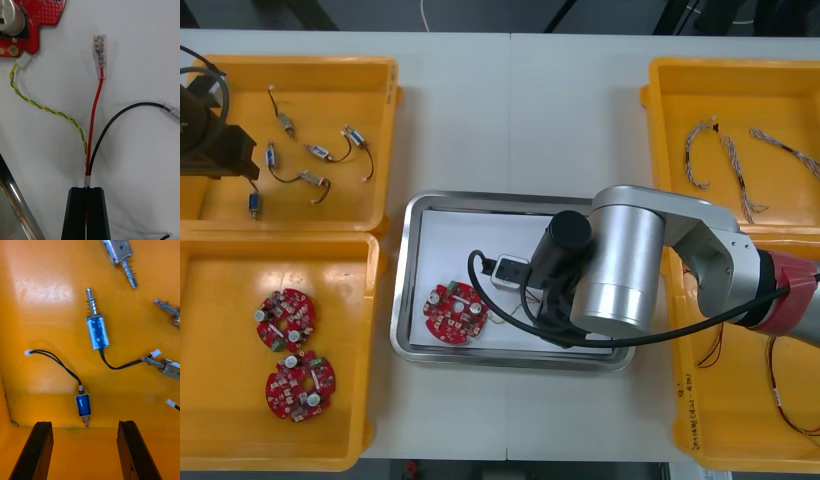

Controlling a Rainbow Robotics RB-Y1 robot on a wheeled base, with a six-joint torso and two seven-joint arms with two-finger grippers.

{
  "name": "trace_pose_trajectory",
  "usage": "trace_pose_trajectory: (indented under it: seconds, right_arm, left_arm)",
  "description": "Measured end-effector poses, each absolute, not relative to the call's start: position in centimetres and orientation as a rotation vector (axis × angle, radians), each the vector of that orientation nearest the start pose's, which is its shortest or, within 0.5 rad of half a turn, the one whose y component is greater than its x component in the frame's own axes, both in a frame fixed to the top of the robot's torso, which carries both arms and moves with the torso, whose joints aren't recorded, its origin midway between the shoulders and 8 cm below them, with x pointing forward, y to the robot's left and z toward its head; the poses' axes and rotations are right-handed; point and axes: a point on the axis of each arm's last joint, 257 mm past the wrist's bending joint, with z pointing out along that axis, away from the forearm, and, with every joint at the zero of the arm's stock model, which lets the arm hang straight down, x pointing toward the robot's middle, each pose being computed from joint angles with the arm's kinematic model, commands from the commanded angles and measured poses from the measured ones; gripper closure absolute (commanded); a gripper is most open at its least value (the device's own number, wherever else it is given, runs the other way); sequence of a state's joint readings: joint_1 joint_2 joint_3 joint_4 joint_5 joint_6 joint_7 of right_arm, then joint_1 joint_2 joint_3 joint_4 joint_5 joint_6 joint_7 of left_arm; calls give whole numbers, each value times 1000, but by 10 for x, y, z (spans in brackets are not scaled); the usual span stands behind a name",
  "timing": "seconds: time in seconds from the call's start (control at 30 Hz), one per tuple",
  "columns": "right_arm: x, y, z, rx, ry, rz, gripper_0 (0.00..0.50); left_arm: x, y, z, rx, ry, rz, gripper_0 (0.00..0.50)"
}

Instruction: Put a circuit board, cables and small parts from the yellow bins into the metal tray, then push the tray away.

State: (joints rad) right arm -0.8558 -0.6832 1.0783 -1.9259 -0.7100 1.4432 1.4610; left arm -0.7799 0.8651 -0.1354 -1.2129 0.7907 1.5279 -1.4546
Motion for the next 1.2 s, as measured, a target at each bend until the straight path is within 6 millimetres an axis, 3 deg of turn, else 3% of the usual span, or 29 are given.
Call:
trace_pose_trajectory:
  seconds: [0.13,0.17,0.23,0.3,0.33,0.37,0.73,1.03,1.1,1.13,1.17,1.2]
  right_arm:
    - [394,-78,-302,-1602,2280,-216,486]
    - [394,-79,-302,-1602,2282,-215,396]
    - [393,-79,-303,-1602,2284,-214,312]
    - [393,-79,-304,-1602,2286,-215,189]
    - [393,-79,-304,-1602,2286,-215,30]
    - [393,-79,-303,-1602,2285,-215,0]
    - [393,-80,-300,-1603,2280,-228,0]
    - [388,-83,-266,-1590,2292,-247,0]
    - [385,-85,-255,-1587,2303,-242,0]
    - [383,-85,-250,-1588,2311,-237,0]
    - [382,-86,-244,-1587,2318,-233,0]
    - [381,-87,-238,-1588,2325,-233,0]
  left_arm:
    - [549,422,-169,-87,2690,91,0]
    - [549,422,-170,-89,2691,92,0]
    - [551,421,-173,-92,2686,90,0]
    - [554,419,-176,-94,2681,86,0]
    - [556,418,-178,-96,2678,85,0]
    - [557,417,-181,-97,2677,83,0]
    - [561,412,-210,-97,2697,110,0]
    - [563,413,-221,-84,2684,123,0]
    - [564,413,-222,-84,2679,122,88]
    - [563,414,-223,-85,2679,122,250]
    - [563,414,-224,-85,2679,122,348]
    - [563,414,-225,-86,2680,122,373]
